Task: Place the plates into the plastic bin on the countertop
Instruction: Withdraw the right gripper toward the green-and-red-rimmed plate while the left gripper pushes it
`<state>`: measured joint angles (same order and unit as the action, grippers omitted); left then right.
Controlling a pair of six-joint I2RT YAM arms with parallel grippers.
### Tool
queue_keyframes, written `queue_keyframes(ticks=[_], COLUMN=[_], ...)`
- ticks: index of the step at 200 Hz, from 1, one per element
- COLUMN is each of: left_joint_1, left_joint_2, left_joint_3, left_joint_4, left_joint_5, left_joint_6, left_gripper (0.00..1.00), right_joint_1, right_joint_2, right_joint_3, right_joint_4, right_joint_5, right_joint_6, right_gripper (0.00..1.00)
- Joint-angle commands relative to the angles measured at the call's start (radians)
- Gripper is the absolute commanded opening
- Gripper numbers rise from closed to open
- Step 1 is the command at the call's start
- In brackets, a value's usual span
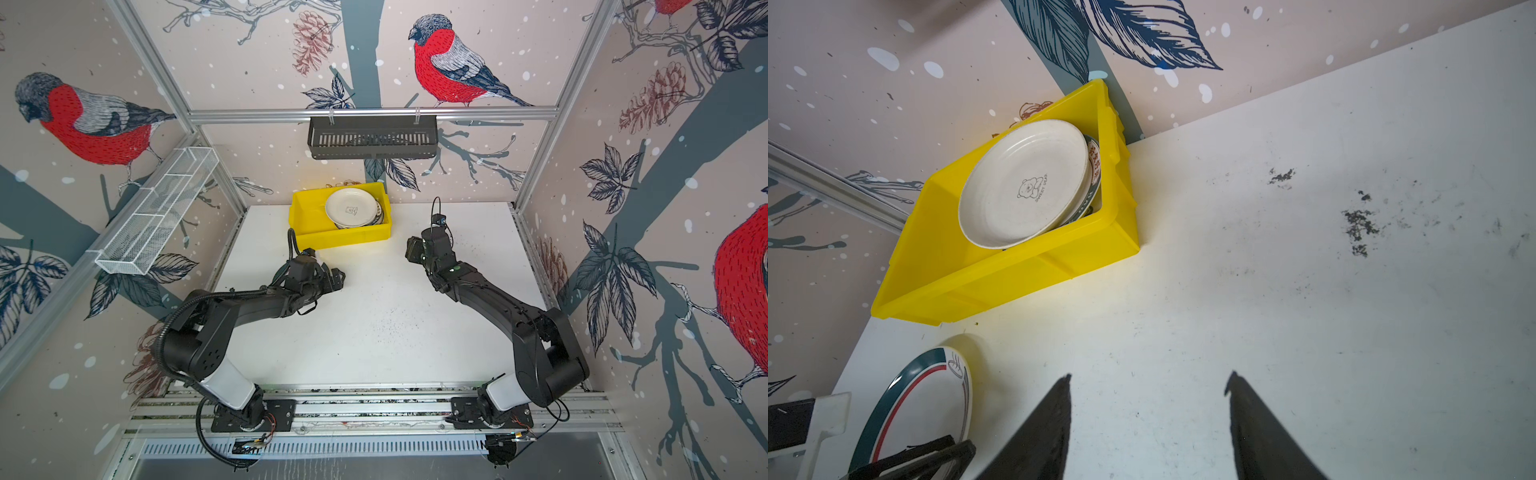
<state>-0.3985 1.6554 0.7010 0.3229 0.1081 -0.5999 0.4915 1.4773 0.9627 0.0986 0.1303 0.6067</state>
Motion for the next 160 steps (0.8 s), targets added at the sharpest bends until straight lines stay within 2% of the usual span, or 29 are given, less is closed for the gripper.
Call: queue_keyframes(ticks=[1, 27, 54, 81, 102, 121, 160], left_joint_1=[-0.058, -0.148, -0.202, -0.204, -0.181, -0.123, 0.023], left_joint_2=[0.011, 0.029, 0.044, 0.01, -0.052, -0.113, -0.233], left_joint_3=[-0.018, -0.033, 0.017, 0.039, 0.068, 0.057, -0.052], left_joint_4=[0.041, 0.203, 0.21, 0.165, 0.018, -0.071, -0.139], left_joint_5=[0.087, 0.171, 0.187, 0.179, 0.105, 0.076, 0.067], left_joint_6=[-0.098, -0.167, -0.166, -0.113, -0.054, -0.034, -0.033], left_gripper=[0.97, 0.97, 0.97, 0.97, 0.97, 0.97, 0.97], right_joint_1=[-0.002, -0.006, -0.014, -0.024, -0.026, -0.027, -0.039], right_joint_2=[0.009, 0.02, 0.0, -0.023, -0.018, 0.012, 0.149], right_joint_3=[-0.008, -0.01, -0.04, -0.076, -0.104, -0.121, -0.171], right_joint_4=[0.0, -0.025, -0.035, -0.029, 0.002, 0.043, 0.257], right_joint_5=[-0.01, -0.053, -0.053, -0.072, -0.142, -0.241, -0.53], right_joint_6=[0.032, 0.042, 0.056, 0.074, 0.092, 0.114, 0.191], right_gripper=[0.6, 0.59, 0.59, 0.59, 0.59, 0.59, 0.59])
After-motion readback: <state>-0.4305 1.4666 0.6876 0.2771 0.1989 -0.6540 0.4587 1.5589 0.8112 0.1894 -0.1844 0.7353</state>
